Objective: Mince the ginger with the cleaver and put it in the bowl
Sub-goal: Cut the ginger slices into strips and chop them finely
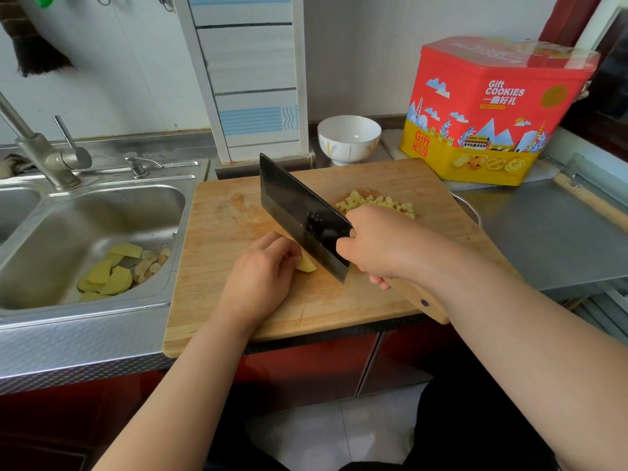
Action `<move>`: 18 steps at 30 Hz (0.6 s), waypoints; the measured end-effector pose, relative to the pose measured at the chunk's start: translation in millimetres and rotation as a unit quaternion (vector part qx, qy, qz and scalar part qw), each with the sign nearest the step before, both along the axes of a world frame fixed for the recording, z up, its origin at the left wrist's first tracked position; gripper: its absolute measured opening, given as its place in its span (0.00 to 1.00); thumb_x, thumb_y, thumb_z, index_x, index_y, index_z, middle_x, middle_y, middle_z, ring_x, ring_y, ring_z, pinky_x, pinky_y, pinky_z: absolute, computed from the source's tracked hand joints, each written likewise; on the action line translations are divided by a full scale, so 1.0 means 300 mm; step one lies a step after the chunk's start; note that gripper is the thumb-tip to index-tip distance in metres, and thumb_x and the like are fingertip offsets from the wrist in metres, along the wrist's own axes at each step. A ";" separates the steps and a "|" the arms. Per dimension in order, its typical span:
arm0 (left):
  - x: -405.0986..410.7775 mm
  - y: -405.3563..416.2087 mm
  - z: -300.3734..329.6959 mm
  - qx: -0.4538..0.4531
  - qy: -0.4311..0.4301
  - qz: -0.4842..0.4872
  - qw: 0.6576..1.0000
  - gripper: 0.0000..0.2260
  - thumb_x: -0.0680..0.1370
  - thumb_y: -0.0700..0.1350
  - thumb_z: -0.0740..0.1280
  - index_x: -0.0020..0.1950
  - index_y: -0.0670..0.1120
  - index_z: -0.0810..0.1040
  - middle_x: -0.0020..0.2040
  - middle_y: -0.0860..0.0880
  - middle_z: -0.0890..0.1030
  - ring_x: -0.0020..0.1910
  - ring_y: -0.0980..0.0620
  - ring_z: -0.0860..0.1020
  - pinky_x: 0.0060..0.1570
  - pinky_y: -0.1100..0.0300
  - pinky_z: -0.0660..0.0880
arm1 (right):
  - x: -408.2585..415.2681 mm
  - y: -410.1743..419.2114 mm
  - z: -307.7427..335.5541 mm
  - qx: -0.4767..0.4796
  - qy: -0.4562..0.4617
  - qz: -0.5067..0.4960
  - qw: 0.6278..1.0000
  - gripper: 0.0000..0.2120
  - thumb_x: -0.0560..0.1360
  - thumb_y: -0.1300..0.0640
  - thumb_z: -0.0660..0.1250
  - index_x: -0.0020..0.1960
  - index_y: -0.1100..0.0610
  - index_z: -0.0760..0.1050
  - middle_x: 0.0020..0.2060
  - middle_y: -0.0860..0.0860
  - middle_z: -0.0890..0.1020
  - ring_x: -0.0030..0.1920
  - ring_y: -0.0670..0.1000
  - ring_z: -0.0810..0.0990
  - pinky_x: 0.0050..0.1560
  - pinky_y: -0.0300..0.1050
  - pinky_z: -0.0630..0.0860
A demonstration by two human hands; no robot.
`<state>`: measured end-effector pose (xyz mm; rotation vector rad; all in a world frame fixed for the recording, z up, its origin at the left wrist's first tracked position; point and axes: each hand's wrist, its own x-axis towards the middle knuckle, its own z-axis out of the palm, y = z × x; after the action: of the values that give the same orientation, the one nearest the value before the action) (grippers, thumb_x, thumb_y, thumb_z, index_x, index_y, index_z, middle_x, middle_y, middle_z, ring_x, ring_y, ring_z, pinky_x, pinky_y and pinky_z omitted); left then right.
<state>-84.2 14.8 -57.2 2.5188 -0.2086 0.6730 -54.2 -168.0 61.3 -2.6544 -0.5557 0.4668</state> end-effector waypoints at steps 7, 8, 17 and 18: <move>0.001 0.001 0.002 0.011 -0.001 -0.004 1.000 0.02 0.75 0.40 0.69 0.46 0.45 0.78 0.46 0.51 0.77 0.38 0.51 0.76 0.36 0.56 0.74 | -0.033 0.035 0.006 -0.013 0.005 -0.012 1.000 0.06 0.80 0.57 0.56 0.53 0.58 0.69 0.24 0.54 0.75 0.20 0.51 0.74 0.26 0.39 0.71; 0.001 0.001 0.001 0.013 -0.001 -0.005 1.000 0.02 0.75 0.40 0.69 0.46 0.45 0.78 0.46 0.51 0.77 0.38 0.50 0.76 0.36 0.55 0.74 | -0.034 0.040 0.008 -0.019 0.011 -0.016 1.000 0.09 0.80 0.57 0.56 0.56 0.59 0.70 0.24 0.54 0.75 0.20 0.51 0.73 0.27 0.39 0.71; 0.005 0.003 -0.006 0.026 0.002 -0.009 1.000 0.00 0.75 0.40 0.68 0.45 0.44 0.78 0.46 0.48 0.76 0.37 0.48 0.76 0.35 0.52 0.75 | -0.013 0.092 0.013 -0.074 0.065 -0.029 0.995 0.19 0.80 0.60 0.57 0.70 0.61 0.68 0.25 0.55 0.76 0.22 0.52 0.74 0.27 0.41 0.73; 0.004 0.003 -0.006 0.027 0.002 -0.009 1.000 0.00 0.75 0.40 0.68 0.45 0.44 0.78 0.46 0.48 0.76 0.37 0.48 0.76 0.35 0.52 0.75 | -0.008 0.095 0.010 -0.074 0.064 -0.029 0.995 0.19 0.80 0.60 0.57 0.70 0.61 0.67 0.25 0.55 0.76 0.22 0.52 0.74 0.28 0.42 0.73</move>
<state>-82.9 15.7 -59.1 2.5656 -0.2505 0.6646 -56.7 -139.6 64.4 -2.7464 -0.4188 0.6797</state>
